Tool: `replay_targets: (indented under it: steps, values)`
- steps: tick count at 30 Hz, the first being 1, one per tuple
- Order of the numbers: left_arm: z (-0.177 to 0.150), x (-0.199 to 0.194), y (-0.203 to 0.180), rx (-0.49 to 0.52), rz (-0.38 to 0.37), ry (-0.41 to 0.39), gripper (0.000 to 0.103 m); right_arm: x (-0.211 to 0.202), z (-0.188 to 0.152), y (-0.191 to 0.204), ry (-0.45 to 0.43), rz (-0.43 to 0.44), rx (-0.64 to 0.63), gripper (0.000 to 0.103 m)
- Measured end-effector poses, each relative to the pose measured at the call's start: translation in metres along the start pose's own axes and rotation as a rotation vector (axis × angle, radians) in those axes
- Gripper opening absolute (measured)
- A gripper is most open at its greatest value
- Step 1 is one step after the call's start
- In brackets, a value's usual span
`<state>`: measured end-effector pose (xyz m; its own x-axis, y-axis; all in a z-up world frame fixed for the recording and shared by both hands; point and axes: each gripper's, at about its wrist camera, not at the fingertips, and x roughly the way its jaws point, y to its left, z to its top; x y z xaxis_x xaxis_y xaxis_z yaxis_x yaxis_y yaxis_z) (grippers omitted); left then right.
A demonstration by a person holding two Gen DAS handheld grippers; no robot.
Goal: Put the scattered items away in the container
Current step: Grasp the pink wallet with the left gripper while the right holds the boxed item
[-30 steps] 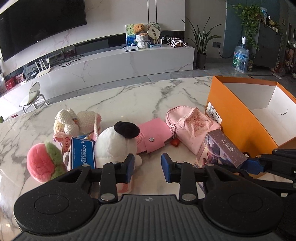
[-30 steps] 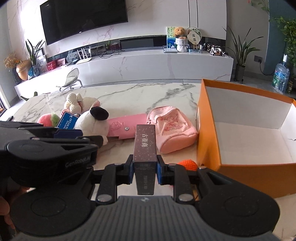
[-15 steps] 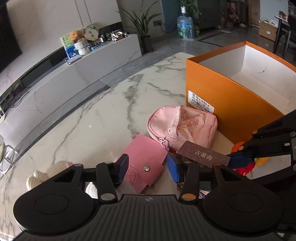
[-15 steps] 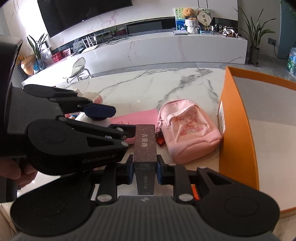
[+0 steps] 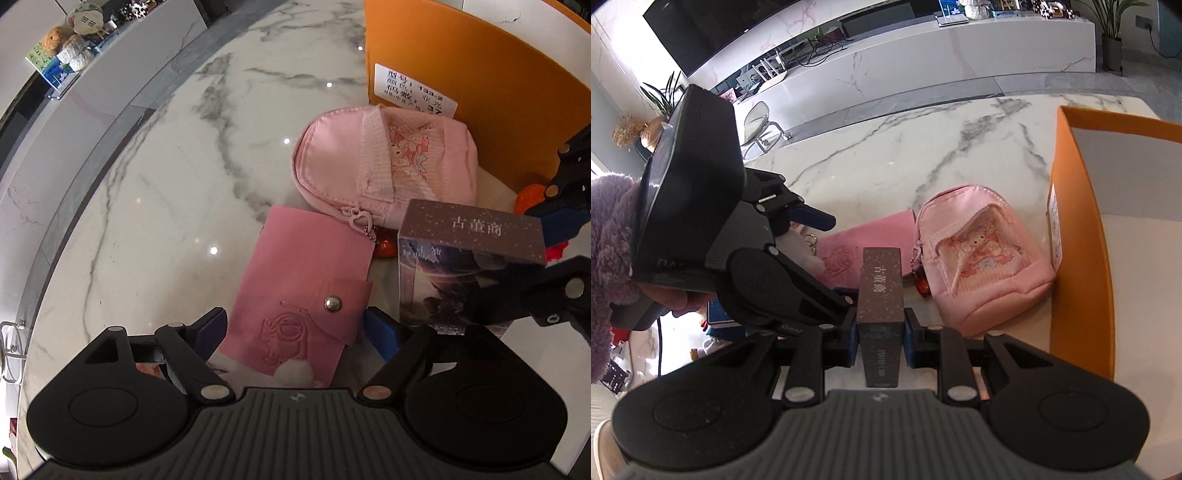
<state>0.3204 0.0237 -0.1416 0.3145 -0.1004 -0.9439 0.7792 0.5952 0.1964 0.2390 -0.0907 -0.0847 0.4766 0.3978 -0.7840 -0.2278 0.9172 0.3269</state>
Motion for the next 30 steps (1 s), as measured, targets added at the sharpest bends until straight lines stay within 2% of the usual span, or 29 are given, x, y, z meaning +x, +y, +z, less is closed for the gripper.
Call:
replay_targets:
  steps: [5,7,9,12,16,18,23,30]
  values:
    - [-0.003,0.001,0.001,-0.033,-0.006,0.003,0.095,0.001,0.005,0.005,0.009,-0.022,-0.002,0.026]
    - [-0.004,-0.002,-0.005,-0.012,0.017,-0.018,0.089,0.002,0.006,0.007,0.013,-0.030,-0.002,0.026]
    - [-0.005,-0.006,-0.011,0.007,0.042,-0.040,0.075,0.003,0.008,0.009,0.017,-0.039,-0.003,0.026]
    - [-0.006,-0.012,-0.016,0.011,0.078,-0.076,0.058,0.002,0.009,0.010,0.018,-0.054,0.000,0.026]
    - [-0.009,-0.015,-0.022,-0.021,0.112,-0.104,0.052,-0.001,0.006,0.008,0.022,-0.064,0.005,0.026]
    - [-0.010,-0.018,-0.025,-0.036,0.124,-0.116,0.043,-0.003,0.003,0.008,0.022,-0.070,0.006,0.026]
    - [-0.013,-0.023,-0.026,-0.100,0.137,-0.139,0.037,-0.010,-0.005,0.005,0.019,-0.083,0.017,0.026]
    - [-0.040,-0.051,-0.036,-0.203,0.120,-0.197,0.036,-0.025,-0.027,0.005,0.018,-0.088,0.039,0.026]
